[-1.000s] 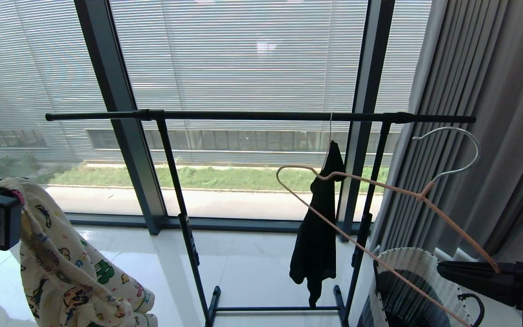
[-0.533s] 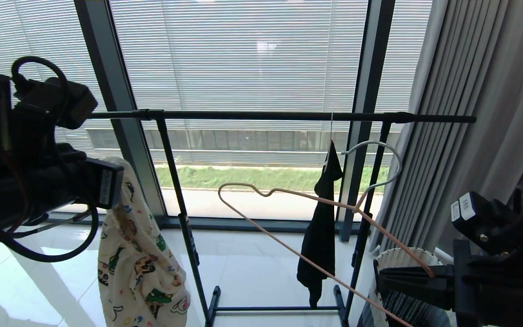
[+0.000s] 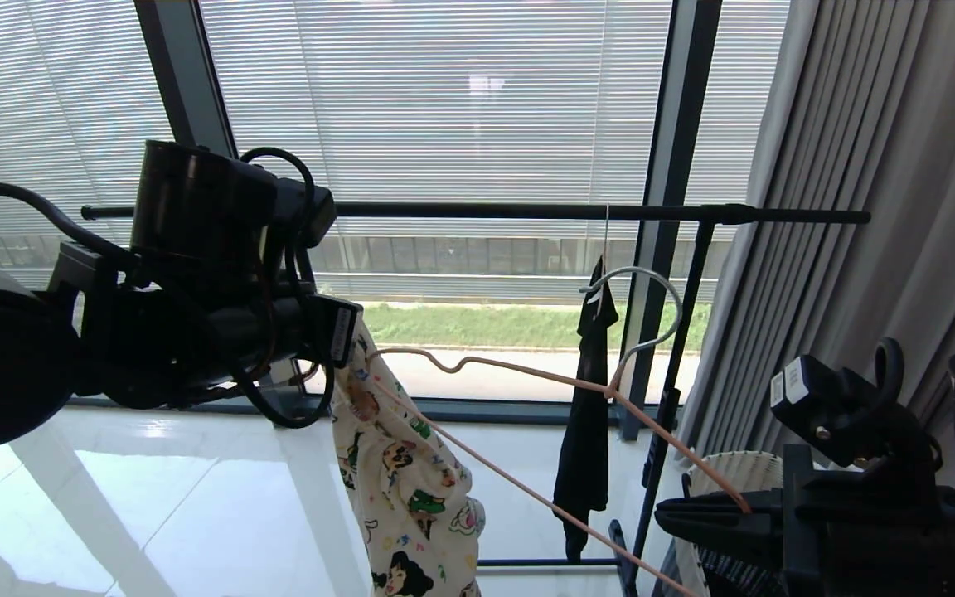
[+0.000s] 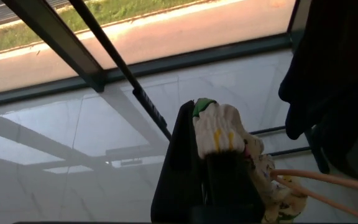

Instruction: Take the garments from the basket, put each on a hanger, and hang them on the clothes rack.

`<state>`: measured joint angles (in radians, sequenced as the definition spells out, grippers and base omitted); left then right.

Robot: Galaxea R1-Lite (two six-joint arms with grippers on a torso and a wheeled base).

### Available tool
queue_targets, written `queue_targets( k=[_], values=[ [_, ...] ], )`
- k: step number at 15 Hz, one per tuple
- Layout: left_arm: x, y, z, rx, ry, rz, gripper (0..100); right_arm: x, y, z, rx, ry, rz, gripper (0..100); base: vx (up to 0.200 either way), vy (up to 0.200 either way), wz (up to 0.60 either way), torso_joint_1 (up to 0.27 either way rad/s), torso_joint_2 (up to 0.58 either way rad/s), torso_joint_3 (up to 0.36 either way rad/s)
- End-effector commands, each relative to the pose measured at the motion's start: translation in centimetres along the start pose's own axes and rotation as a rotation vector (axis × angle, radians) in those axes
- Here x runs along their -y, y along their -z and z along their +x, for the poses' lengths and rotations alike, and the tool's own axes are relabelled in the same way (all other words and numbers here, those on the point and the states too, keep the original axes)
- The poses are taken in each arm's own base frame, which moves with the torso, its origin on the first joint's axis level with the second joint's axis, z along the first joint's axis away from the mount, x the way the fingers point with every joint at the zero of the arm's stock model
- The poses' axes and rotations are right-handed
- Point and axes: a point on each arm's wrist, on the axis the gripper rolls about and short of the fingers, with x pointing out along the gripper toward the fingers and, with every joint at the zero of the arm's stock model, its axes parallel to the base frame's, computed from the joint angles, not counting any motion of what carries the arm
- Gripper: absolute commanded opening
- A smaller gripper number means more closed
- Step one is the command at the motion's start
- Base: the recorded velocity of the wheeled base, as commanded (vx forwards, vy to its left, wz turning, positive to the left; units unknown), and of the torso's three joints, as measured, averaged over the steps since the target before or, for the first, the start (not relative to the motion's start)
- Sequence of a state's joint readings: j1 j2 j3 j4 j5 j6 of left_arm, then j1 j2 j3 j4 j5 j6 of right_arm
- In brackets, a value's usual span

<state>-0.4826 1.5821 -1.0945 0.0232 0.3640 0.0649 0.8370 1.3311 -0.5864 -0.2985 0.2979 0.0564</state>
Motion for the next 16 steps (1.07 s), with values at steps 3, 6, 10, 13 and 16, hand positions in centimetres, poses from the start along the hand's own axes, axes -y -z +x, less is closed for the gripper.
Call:
queue_targets(
  k=[3,6,10,13,16],
  values=[
    [0.6,0.4,1.4,-0.034,-0.036,0.01,0,0.1,-0.2,0.7,-0.006,-0.024,0.003,0,0.0,0.0,0.0,0.0,0.0,0.0],
    [-0.5,-0.1,1.8,0.003,-0.07,-0.019,0,0.1,-0.3,0.7,-0.003,-0.025,0.002,0,0.0,0.0,0.0,0.0,0.0,0.0],
    [-0.7,-0.4,1.6,0.033,-0.074,-0.031,0,-0.2,-0.5,1.0,-0.005,-0.042,-0.006,0,0.0,0.0,0.0,0.0,0.0,0.0],
    [-0.3,-0.7,0.9,0.051,-0.057,-0.028,0,0.0,-0.3,1.8,-0.021,-0.037,-0.001,0,0.0,0.0,0.0,0.0,0.0,0.0],
    [-0.3,-0.7,0.7,0.055,-0.061,-0.03,0,0.3,-0.6,2.7,-0.022,-0.034,0.0,0,0.0,0.0,0.0,0.0,0.0,0.0]
  ],
)
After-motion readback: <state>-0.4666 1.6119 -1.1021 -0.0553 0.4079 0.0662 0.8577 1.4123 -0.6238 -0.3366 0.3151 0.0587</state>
